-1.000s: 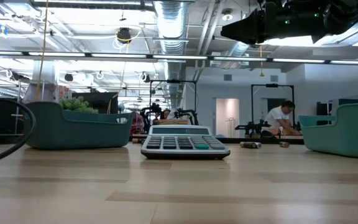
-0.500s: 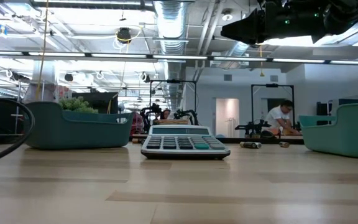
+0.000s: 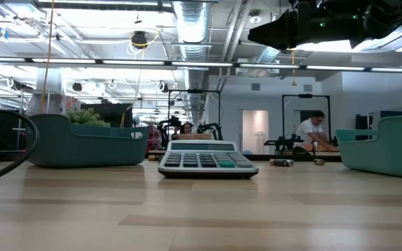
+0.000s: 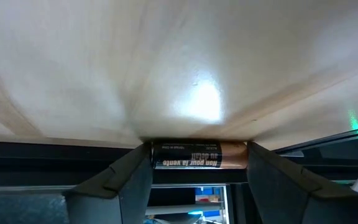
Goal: Sort batteries
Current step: Put the brown/black battery into the green bin
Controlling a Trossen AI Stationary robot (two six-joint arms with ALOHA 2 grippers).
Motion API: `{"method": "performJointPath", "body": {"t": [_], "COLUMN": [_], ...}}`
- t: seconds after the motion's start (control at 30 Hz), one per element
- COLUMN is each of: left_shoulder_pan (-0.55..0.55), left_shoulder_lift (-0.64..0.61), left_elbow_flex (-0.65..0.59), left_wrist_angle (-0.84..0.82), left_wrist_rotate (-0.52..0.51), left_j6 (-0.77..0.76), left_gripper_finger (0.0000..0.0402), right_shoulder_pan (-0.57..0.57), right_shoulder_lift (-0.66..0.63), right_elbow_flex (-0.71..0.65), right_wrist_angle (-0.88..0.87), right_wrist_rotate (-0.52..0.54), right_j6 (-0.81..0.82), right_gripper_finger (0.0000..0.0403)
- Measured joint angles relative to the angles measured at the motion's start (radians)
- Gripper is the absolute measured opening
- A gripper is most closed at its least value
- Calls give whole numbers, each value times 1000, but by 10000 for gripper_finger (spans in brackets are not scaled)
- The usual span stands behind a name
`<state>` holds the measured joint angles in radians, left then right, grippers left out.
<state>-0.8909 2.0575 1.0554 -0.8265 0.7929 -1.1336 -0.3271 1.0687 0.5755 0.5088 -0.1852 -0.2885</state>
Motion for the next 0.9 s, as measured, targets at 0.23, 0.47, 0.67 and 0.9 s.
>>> {"method": "performJointPath", "body": {"t": [0.23,0.47,0.67,0.9], "left_shoulder_pan": [18,47,91,162], "left_shoulder_lift": [0,1,7,8], "left_elbow_flex": [0,2,54,120], "left_wrist_angle": [-21,-40,-144,-245], "left_wrist_rotate": [-9,-17,-58,-171], "left_j6": [24,49,156,278], "left_gripper_finger": [221,220,220,220], "right_shoulder_pan": [0,0,0,0], "right_shoulder_lift": [0,0,0,0], "right_elbow_flex": [0,0,0,0], "right_wrist_angle": [0,0,0,0], "right_wrist_rotate": [0,0,0,0], "right_j6": [0,3,2,2], "right_gripper_finger": [237,237,237,237]}}
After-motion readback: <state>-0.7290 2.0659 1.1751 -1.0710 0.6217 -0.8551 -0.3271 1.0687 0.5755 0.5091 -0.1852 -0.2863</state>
